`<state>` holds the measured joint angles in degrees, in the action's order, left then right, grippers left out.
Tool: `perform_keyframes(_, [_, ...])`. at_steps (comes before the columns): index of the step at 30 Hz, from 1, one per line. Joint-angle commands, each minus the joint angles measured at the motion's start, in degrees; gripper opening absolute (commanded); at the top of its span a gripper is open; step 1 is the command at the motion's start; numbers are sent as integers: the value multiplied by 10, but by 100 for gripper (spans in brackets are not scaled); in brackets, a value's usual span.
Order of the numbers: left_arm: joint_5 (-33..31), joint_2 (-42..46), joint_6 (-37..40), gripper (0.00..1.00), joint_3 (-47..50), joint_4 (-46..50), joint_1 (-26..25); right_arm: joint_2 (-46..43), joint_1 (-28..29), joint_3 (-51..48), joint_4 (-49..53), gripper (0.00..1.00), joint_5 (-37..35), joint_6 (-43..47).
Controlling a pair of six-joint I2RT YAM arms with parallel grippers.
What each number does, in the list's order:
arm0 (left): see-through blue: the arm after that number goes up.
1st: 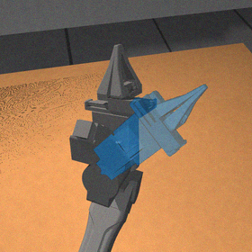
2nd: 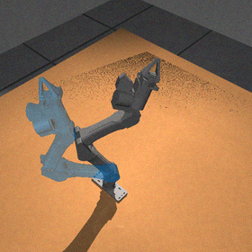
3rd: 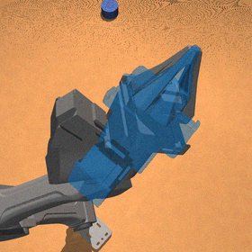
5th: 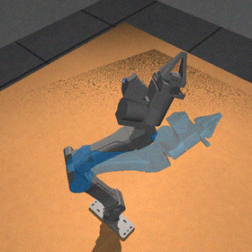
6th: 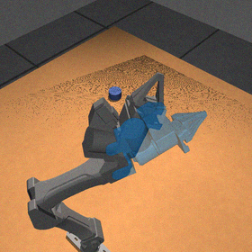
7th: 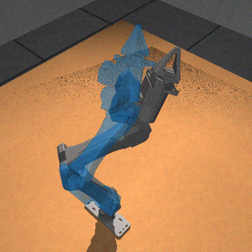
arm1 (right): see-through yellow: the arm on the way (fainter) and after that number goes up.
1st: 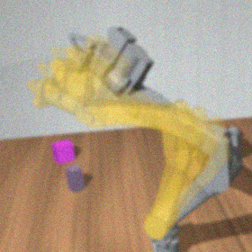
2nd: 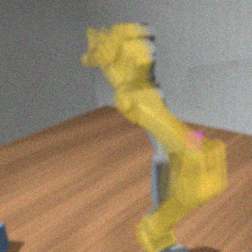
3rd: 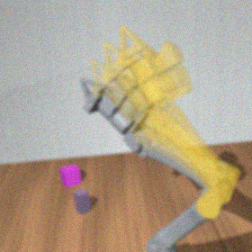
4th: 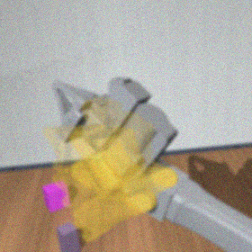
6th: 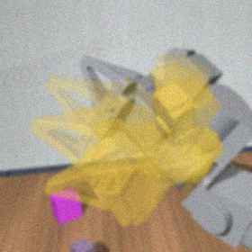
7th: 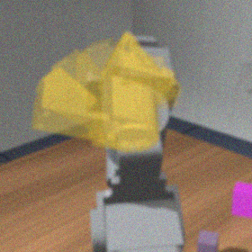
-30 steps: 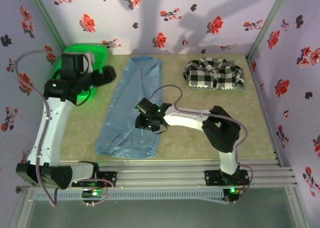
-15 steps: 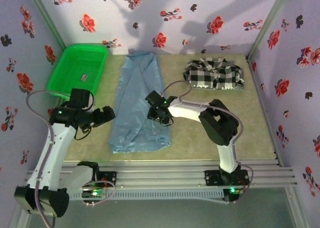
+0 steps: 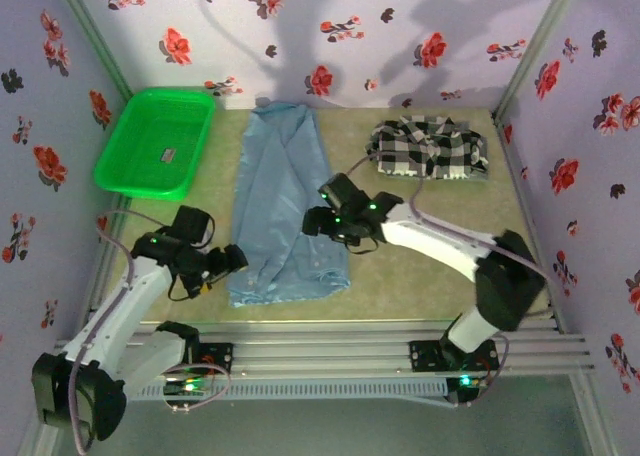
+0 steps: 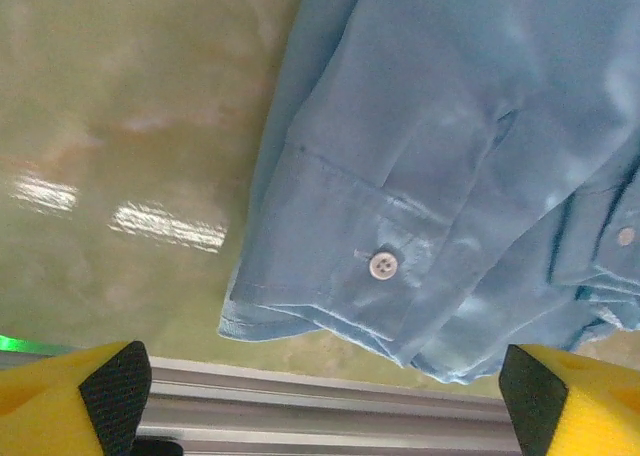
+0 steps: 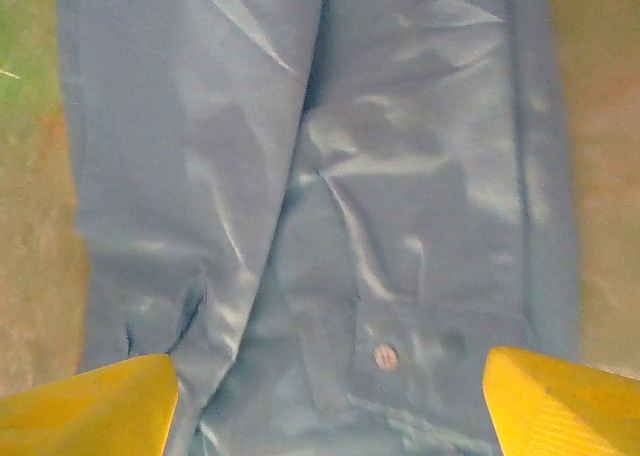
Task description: Fold and stack the long sleeve shirts
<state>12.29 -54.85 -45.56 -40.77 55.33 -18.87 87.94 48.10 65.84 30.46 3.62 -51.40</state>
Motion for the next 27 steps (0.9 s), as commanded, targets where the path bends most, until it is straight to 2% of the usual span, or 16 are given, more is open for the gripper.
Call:
perform_keyframes(1, [36,-9,-57,90,41,-74,-29,-32,-3,-76,69,81,16,1])
perform_keyframes(5, [20,-36,-75,89,60,-95,-65,-61,-4,-160,-5,79,70,-28])
perform_keyframes(8, [17,-42,-86,89,71,-109,-74,-58,-3,-188,-31,79,80,-40])
perform_keyframes(13, [-8,-40,-89,88,79,-85,-79,-34,-3,-204,-78,79,97,-56])
perform_keyframes(19, [-34,-21,-96,90,88,-60,-85,-3,-3,-195,-88,79,91,-57])
perform_keyframes(23, [-6,-23,-118,89,115,-122,-91,11,-3,-190,-94,78,90,-58])
perform_keyframes(27, [11,-37,-138,84,133,-184,-98,26,-2,-182,-101,78,93,-59])
